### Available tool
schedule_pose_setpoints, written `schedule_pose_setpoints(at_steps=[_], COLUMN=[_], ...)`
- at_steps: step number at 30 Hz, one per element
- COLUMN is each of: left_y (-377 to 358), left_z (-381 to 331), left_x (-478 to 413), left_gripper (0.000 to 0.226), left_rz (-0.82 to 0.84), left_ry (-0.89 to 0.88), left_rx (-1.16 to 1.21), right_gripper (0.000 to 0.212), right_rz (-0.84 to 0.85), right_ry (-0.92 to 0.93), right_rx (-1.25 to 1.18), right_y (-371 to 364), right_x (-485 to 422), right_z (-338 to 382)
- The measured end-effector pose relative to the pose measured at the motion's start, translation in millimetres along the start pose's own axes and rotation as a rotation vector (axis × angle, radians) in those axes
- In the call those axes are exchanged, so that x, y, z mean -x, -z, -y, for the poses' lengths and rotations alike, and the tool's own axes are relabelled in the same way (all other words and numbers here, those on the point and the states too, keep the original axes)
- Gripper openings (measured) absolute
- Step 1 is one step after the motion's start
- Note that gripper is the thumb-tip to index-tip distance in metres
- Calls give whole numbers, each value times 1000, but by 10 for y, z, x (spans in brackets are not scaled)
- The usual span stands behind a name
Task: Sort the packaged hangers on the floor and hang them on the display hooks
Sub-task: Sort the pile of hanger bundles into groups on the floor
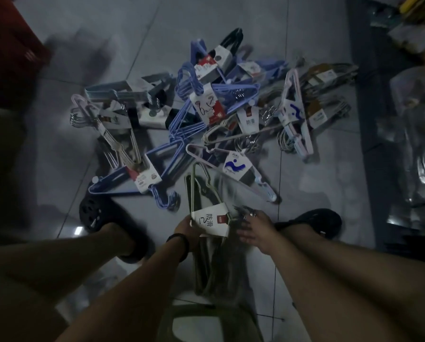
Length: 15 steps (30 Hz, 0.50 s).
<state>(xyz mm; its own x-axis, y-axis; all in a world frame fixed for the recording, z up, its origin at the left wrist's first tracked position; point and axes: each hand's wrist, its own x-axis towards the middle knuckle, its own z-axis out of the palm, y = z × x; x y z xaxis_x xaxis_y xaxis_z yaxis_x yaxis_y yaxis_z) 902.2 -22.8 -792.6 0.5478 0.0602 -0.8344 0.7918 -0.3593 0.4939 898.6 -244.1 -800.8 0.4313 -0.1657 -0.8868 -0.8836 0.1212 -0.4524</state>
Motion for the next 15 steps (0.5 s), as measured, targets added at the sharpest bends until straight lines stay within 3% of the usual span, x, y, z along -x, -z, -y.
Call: schedule_pose_setpoints(at_steps=[7, 11, 15], left_y=[-100, -117, -100], left_z=[65, 55, -15], left_x=[-345, -292, -48], left_gripper=[58, 56, 53], left_rz=[-34, -52, -31], left_ry=[61, 51, 3], left_rx=[-164, -198, -341], right_gripper=[29, 36, 41], right_rz=[-8, -113, -49], right_ry=[-34, 62, 84], right_rx=[197, 351, 618], right_y=[-116, -155, 3], right_x=[-275, -293, -159], right_z=[60, 68, 179])
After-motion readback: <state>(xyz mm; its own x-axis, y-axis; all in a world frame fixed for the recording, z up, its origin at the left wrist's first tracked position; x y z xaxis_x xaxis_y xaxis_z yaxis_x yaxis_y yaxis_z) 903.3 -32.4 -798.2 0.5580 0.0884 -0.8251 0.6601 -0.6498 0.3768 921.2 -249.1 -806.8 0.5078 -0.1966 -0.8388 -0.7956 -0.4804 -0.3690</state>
